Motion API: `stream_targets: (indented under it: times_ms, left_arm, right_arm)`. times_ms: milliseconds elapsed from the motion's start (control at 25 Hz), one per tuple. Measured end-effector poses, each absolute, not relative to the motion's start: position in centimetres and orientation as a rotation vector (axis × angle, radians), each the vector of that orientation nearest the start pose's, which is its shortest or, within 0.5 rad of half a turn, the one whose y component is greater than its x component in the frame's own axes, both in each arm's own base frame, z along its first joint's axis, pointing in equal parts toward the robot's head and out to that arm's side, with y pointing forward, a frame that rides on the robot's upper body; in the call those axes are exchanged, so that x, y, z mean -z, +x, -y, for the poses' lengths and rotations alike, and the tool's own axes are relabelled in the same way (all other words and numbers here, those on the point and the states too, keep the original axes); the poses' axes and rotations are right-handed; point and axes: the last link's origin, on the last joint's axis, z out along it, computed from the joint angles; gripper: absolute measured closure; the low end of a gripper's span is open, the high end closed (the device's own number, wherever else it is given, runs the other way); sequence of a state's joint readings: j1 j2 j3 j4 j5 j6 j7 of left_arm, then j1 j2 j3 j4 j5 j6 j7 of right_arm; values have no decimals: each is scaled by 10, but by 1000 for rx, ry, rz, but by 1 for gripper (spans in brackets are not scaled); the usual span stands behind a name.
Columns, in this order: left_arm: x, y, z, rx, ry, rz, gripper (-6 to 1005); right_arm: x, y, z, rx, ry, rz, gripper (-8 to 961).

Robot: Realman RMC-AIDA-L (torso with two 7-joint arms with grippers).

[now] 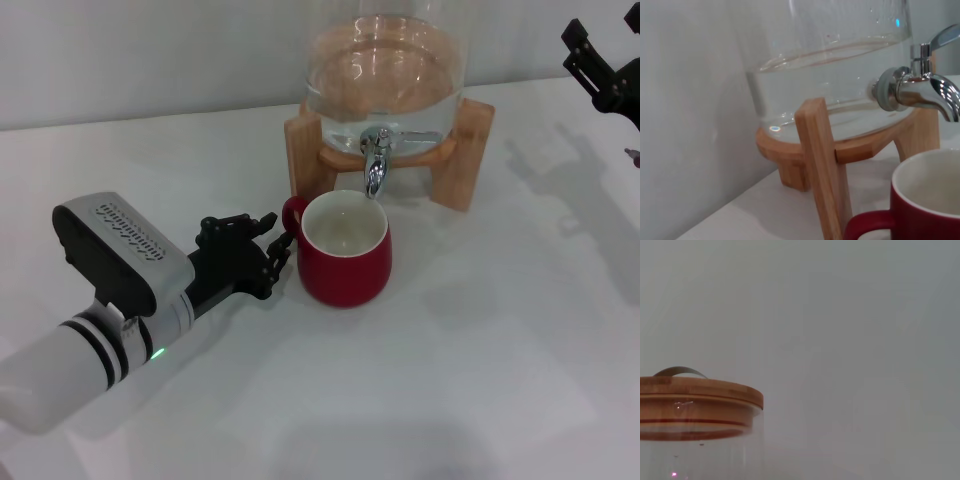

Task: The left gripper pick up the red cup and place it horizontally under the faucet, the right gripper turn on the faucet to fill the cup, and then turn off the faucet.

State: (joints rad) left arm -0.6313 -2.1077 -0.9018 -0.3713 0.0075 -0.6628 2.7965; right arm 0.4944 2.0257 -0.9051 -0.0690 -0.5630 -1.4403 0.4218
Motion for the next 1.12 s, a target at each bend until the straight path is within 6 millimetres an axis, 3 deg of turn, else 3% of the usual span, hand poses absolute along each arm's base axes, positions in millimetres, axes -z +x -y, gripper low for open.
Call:
stream_targets:
  times_ms: [1120]
  left_arm:
    - [130,-245,-346,425,-2378,328,684]
  right_arm:
    - [-52,310,-346,-983,-1550,-362,112]
